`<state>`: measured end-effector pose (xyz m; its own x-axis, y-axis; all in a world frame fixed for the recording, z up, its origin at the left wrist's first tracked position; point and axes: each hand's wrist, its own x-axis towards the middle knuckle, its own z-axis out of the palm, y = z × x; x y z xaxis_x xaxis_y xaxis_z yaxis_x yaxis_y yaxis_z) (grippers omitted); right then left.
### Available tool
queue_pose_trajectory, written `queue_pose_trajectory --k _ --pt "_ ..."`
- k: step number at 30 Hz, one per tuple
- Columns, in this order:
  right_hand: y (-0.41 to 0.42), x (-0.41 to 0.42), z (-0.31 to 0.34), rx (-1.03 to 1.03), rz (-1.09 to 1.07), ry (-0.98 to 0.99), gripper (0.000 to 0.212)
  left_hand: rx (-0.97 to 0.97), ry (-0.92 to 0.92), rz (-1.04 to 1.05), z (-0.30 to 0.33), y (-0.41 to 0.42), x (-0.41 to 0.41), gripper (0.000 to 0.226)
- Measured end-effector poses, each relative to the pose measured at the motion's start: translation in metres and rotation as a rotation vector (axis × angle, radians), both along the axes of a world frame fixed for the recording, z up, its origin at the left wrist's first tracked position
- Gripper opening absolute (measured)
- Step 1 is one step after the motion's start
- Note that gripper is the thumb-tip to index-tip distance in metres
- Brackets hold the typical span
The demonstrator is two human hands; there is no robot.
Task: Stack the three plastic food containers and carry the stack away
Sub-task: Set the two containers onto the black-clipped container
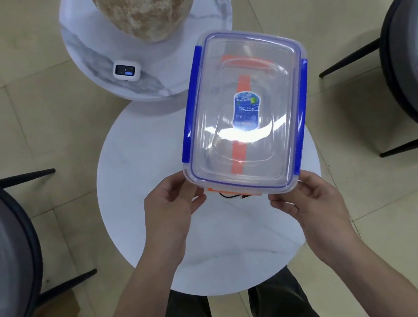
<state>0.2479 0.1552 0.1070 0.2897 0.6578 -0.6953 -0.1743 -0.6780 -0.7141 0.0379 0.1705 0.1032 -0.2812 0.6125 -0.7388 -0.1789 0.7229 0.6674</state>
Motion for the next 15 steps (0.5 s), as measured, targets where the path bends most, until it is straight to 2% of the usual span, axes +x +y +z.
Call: queue_pose_trajectory --k 15 --pt "0.034 0.042 -0.015 0.076 0.098 -0.079 0.029 -0.049 -0.073 -0.04 -0.007 -0.011 0.033 0.018"
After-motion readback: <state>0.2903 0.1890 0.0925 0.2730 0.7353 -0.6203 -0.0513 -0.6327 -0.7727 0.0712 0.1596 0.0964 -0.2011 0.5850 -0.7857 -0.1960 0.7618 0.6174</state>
